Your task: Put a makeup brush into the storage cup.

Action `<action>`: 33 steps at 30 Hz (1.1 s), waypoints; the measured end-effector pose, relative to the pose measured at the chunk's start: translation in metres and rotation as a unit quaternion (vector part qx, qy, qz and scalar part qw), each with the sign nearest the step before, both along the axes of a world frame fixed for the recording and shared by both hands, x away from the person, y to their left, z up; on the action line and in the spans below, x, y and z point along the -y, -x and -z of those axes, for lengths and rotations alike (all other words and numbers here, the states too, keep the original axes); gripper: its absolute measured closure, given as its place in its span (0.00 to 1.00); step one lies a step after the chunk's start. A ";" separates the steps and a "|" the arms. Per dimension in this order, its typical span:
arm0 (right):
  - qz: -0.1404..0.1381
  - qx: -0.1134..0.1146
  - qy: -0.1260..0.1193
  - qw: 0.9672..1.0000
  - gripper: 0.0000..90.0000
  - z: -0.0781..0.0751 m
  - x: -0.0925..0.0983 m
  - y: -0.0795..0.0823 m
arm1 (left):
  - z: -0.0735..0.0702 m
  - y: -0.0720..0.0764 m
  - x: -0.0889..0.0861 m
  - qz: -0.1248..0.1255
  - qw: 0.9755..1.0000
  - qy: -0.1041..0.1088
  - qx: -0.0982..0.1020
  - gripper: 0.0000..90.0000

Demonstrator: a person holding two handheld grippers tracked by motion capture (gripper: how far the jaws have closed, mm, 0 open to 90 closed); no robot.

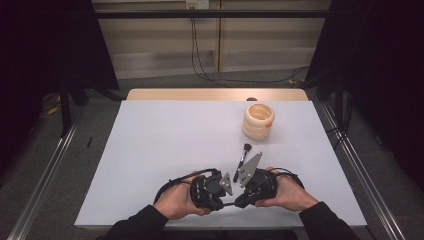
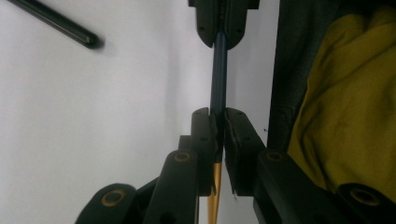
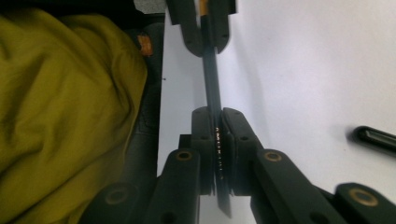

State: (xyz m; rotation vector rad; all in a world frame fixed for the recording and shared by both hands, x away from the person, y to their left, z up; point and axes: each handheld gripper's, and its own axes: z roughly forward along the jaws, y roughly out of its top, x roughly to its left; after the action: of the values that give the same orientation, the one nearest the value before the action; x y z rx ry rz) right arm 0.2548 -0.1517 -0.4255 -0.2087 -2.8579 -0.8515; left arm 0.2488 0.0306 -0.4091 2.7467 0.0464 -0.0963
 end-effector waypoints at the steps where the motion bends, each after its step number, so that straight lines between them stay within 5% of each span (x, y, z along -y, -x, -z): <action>1: 0.000 0.003 0.000 1.000 0.95 0.000 0.000 0.000 | -0.001 -0.001 0.000 0.002 1.000 0.002 0.001 0.91; 12: 0.000 0.009 -0.009 1.000 0.95 -0.002 0.003 -0.001 | -0.004 -0.005 -0.005 -0.002 1.000 0.021 -0.001 0.89; 17: 0.010 0.010 -0.012 1.000 0.95 -0.003 0.006 -0.002 | -0.003 -0.008 -0.010 -0.009 0.999 0.031 -0.007 0.80; 19: 0.013 0.010 -0.017 1.000 0.95 -0.003 0.008 -0.003 | -0.002 -0.009 -0.013 -0.026 0.999 0.047 -0.004 0.68; 20: 0.013 0.011 -0.016 1.000 0.95 -0.004 0.008 -0.003 | -0.001 -0.008 -0.014 -0.046 0.997 0.059 -0.006 0.64; 25: 0.026 0.020 -0.025 0.999 0.95 -0.005 0.010 -0.003 | -0.002 -0.012 -0.019 -0.068 0.995 0.074 0.006 0.45; 26: 0.033 0.024 -0.025 0.999 0.95 -0.006 0.011 -0.004 | -0.002 -0.013 -0.021 -0.093 0.991 0.093 0.007 0.32; 27: 0.033 0.024 -0.025 0.999 0.95 -0.006 0.011 -0.004 | -0.002 -0.013 -0.021 -0.093 0.991 0.093 0.007 0.27; 28: 0.035 0.023 -0.024 0.999 0.95 -0.006 0.012 -0.004 | -0.001 -0.015 -0.025 -0.103 0.989 0.109 0.008 0.24; 33: 0.042 0.017 -0.026 0.999 0.95 -0.006 0.013 -0.004 | -0.001 -0.018 -0.031 -0.126 0.984 0.128 0.004 0.11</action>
State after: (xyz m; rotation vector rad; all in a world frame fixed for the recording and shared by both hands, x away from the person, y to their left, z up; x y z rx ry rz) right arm 0.2588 -0.1648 -0.4196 -0.3126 -2.8724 -0.9542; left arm 0.2672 0.0620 -0.4083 2.4604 0.3538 -0.0184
